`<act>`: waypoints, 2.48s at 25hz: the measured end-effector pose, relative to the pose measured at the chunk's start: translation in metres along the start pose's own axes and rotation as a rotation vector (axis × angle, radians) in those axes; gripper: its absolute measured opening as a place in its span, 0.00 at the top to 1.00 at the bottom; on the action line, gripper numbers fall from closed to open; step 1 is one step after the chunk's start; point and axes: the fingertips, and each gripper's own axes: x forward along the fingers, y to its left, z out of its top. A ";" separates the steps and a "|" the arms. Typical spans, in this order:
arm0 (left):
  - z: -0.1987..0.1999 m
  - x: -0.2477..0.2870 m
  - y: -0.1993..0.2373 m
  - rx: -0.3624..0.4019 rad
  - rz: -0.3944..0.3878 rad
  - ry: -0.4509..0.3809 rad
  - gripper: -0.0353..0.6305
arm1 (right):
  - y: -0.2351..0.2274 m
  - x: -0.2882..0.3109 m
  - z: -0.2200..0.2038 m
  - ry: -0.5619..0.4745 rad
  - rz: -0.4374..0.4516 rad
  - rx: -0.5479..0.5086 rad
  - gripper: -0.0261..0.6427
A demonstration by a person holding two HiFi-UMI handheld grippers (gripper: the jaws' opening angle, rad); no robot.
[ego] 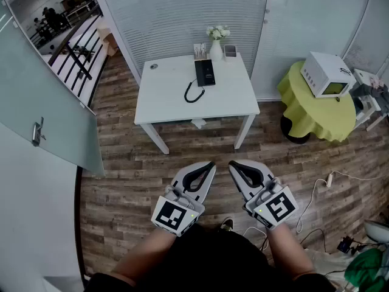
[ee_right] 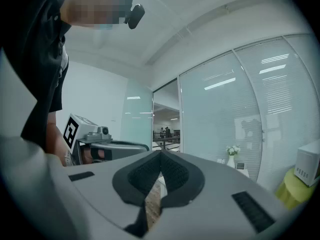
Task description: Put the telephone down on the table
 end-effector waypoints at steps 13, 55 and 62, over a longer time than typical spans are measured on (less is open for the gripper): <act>-0.007 0.011 -0.019 0.011 -0.008 0.027 0.93 | -0.016 -0.019 -0.006 0.015 0.003 0.014 0.93; -0.032 0.133 0.167 -0.045 0.016 0.042 0.93 | -0.151 0.148 -0.034 0.081 0.033 0.039 0.93; -0.044 0.145 0.209 -0.066 -0.016 0.062 0.93 | -0.167 0.190 -0.045 0.099 0.008 0.058 0.93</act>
